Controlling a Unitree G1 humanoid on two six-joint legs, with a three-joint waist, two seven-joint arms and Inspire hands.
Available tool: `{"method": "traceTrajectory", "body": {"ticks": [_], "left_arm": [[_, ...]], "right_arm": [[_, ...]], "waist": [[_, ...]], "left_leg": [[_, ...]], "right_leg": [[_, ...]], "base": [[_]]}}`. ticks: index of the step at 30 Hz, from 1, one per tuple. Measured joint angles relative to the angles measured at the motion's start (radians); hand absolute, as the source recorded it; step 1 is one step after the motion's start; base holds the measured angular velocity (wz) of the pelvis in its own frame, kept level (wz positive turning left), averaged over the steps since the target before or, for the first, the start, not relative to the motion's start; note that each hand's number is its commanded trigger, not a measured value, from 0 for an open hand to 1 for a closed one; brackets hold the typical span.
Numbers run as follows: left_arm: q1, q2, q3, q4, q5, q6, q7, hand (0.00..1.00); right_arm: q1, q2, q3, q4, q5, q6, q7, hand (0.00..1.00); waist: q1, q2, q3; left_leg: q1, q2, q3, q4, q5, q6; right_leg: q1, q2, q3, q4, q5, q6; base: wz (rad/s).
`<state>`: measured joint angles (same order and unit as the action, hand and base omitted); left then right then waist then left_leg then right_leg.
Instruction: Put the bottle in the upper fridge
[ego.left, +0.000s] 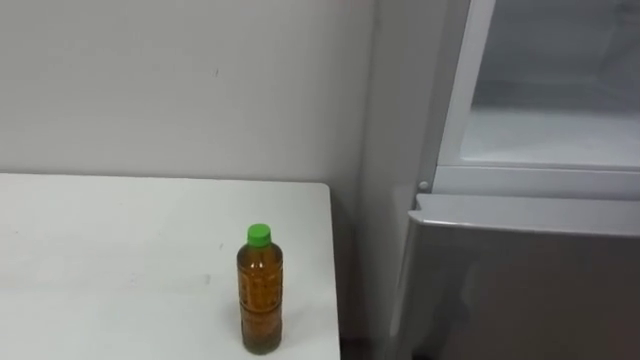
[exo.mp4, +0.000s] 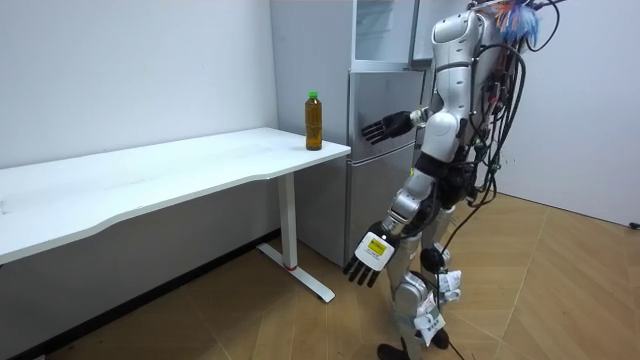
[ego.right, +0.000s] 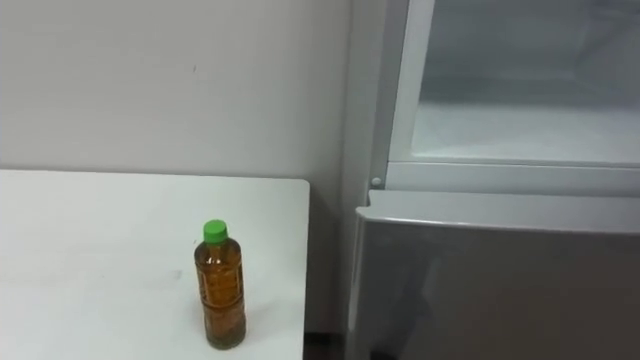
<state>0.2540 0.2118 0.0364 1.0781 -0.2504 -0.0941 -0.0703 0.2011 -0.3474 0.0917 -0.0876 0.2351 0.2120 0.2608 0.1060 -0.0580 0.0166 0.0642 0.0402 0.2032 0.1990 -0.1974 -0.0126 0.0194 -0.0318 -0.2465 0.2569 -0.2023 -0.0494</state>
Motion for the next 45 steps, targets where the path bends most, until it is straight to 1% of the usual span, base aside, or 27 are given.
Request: {"method": "traceTrajectory", "body": {"ticks": [1,3,6,8,17,20,22,25,26,27,28,29,30,31,33,34,37,39,40,43,45], "left_arm": [[0.0,0.001,0.001,0.0,0.001,0.0,0.0,0.0],[0.0,0.003,0.005,0.0,0.006,0.0,0.0,0.0],[-0.001,0.004,0.019,0.0,0.006,0.0,0.0,0.0],[-0.002,0.004,0.02,-0.001,0.006,0.0,-0.001,0.0],[-0.004,0.004,0.021,-0.002,0.006,0.0,-0.012,0.0],[-0.007,0.003,0.031,-0.002,0.009,0.0,-0.014,0.0],[-0.009,0.001,0.038,-0.001,0.02,0.001,-0.021,0.0],[-0.01,-0.004,0.038,0.002,0.029,0.008,-0.022,0.0],[-0.01,-0.009,0.037,0.005,0.036,0.013,-0.023,0.0],[-0.011,-0.016,0.037,0.012,0.056,0.014,-0.023,0.0],[-0.012,-0.019,0.037,0.018,0.07,0.014,-0.023,0.0],[-0.012,-0.02,0.037,0.031,0.082,0.014,-0.022,0.0],[-0.011,-0.019,0.039,0.044,0.096,0.014,-0.02,0.0],[-0.005,-0.018,0.038,0.05,0.112,0.015,-0.018,0.0],[0.007,-0.018,0.039,0.058,0.128,0.022,-0.011,0.0],[0.008,-0.018,0.039,0.058,0.136,0.027,-0.008,0.0],[0.004,-0.023,0.039,0.058,0.159,0.041,-0.007,0.0],[-0.001,-0.025,0.039,0.06,0.186,0.044,-0.01,0.0],[-0.001,-0.025,0.039,0.06,0.192,0.045,-0.011,0.0],[-0.001,-0.024,0.04,0.059,0.207,0.051,-0.012,0.0],[0.0,-0.024,0.041,0.06,0.219,0.056,-0.012,0.0]], "right_arm": [[0.0,-0.001,0.0,0.0,-0.002,0.0,-0.001,0.0],[0.0,-0.003,0.0,-0.001,-0.006,0.001,-0.012,0.0],[0.0,-0.004,0.0,-0.006,-0.006,0.009,-0.022,0.0],[-0.001,-0.004,0.0,-0.007,-0.006,0.01,-0.03,0.0],[-0.032,-0.004,0.0,-0.007,-0.006,0.018,-0.043,0.0],[-0.035,-0.004,-0.002,-0.037,-0.006,0.033,-0.051,0.0],[-0.039,0.001,-0.004,-0.068,-0.005,0.033,-0.052,0.0],[-0.107,0.023,-0.005,-0.104,0.017,0.033,-0.046,0.0],[-0.153,0.046,-0.01,-0.139,0.043,0.024,-0.05,0.0],[-0.208,0.07,-0.011,-0.173,0.081,-0.012,-0.063,0.0],[-0.236,0.081,-0.011,-0.184,0.1,-0.038,-0.069,0.0],[-0.274,0.1,-0.014,-0.216,0.153,-0.088,-0.076,0.0],[-0.299,0.117,-0.014,-0.243,0.201,-0.143,-0.078,0.0],[-0.315,0.127,-0.014,-0.257,0.233,-0.187,-0.078,0.0],[-0.328,0.134,-0.014,-0.268,0.243,-0.219,-0.081,0.0],[-0.331,0.135,-0.015,-0.268,0.243,-0.226,-0.085,0.0],[-0.331,0.135,-0.017,-0.268,0.243,-0.228,-0.091,0.0],[-0.331,0.135,-0.017,-0.269,0.242,-0.235,-0.093,0.0],[-0.331,0.134,-0.018,-0.269,0.242,-0.236,-0.093,0.0],[-0.332,0.133,-0.037,-0.279,0.242,-0.244,-0.089,0.0],[-0.332,0.133,-0.038,-0.283,0.242,-0.254,-0.083,0.0]], "waist": [[0.004,-0.002,0.0002],[0.015,-0.012,0.001],[0.027,-0.021,0.0002],[0.035,-0.022,0.0002],[0.037,-0.02,0.0014],[0.036,-0.019,0.0021],[0.036,-0.015,0.0033],[0.035,-0.005,0.0043],[0.034,0.003,0.0025],[0.034,0.015,-0.0001],[0.033,0.02,-0.0001],[0.031,0.025,-0.0076],[0.031,0.027,-0.006],[0.032,0.023,-0.0064],[0.034,0.014,-0.0111],[0.034,0.012,-0.0119],[0.035,0.016,-0.0098],[0.035,0.022,-0.0062],[0.033,0.022,-0.0063],[0.032,0.019,-0.0096],[0.032,0.015,-0.0143]], "left_leg": [[0.0,0.0,0.0,0.001,0.0,0.0],[-0.003,0.001,-0.006,0.004,0.001,-0.001],[-0.008,0.002,-0.013,0.006,0.002,-0.001],[-0.01,0.002,-0.015,0.007,0.002,0.0],[-0.018,0.004,-0.022,0.005,0.009,-0.001],[-0.022,0.003,-0.029,0.005,0.009,-0.001],[-0.026,0.002,-0.042,0.005,0.01,-0.002],[-0.026,0.002,-0.051,0.004,0.01,-0.002],[-0.027,0.001,-0.052,0.004,0.01,-0.002],[-0.025,0.0,-0.055,0.004,0.01,-0.002],[-0.021,-0.001,-0.058,0.004,0.01,-0.002],[-0.015,-0.003,-0.067,0.0,0.01,-0.002],[-0.008,-0.005,-0.078,-0.001,0.01,-0.002],[-0.001,-0.008,-0.088,0.0,0.01,-0.002],[-0.001,-0.01,-0.098,0.0,0.01,-0.002],[-0.001,-0.011,-0.099,0.0,0.01,-0.002],[-0.001,-0.011,-0.099,-0.002,0.009,-0.002],[-0.002,-0.011,-0.098,-0.013,0.009,-0.001],[-0.002,-0.012,-0.098,-0.015,0.009,-0.001],[-0.003,-0.013,-0.097,-0.018,0.008,-0.001],[-0.003,-0.013,-0.097,-0.018,0.008,-0.001]], "right_leg": [[0.0,0.0,0.0,-0.001,0.0,-0.001],[0.002,0.0,-0.006,-0.001,0.001,-0.002],[0.004,0.0,-0.016,-0.002,0.002,-0.003],[0.004,-0.001,-0.019,-0.002,0.003,-0.004],[0.003,-0.001,-0.033,-0.005,0.006,-0.008],[0.005,-0.001,-0.04,-0.011,0.007,-0.009],[0.01,0.0,-0.05,-0.021,0.01,-0.008],[0.02,0.003,-0.057,-0.036,0.014,-0.007],[0.02,0.003,-0.058,-0.038,0.015,-0.006],[0.025,0.003,-0.059,-0.044,0.016,-0.004],[0.033,0.004,-0.06,-0.053,0.017,-0.002],[0.045,0.006,-0.064,-0.059,0.018,0.0],[0.063,0.006,-0.077,-0.074,0.017,0.003],[0.071,0.006,-0.087,-0.082,0.015,0.005],[0.085,0.005,-0.097,-0.09,0.014,0.007],[0.086,0.004,-0.098,-0.089,0.013,0.008],[0.084,0.001,-0.098,-0.086,0.013,0.009],[0.082,0.001,-0.098,-0.085,0.013,0.01],[0.081,0.001,-0.098,-0.085,0.013,0.01],[0.079,0.002,-0.097,-0.085,0.013,0.01],[0.079,0.001,-0.096,-0.086,0.012,0.01]], "base": [[0.0],[0.07],[0.08],[0.05],[0.04],[0.06],[0.15],[0.1],[0.05],[0.09],[0.17],[0.3],[0.4],[0.36],[0.21],[0.12],[0.02],[-0.03],[-0.03],[0.0],[0.0]]}}
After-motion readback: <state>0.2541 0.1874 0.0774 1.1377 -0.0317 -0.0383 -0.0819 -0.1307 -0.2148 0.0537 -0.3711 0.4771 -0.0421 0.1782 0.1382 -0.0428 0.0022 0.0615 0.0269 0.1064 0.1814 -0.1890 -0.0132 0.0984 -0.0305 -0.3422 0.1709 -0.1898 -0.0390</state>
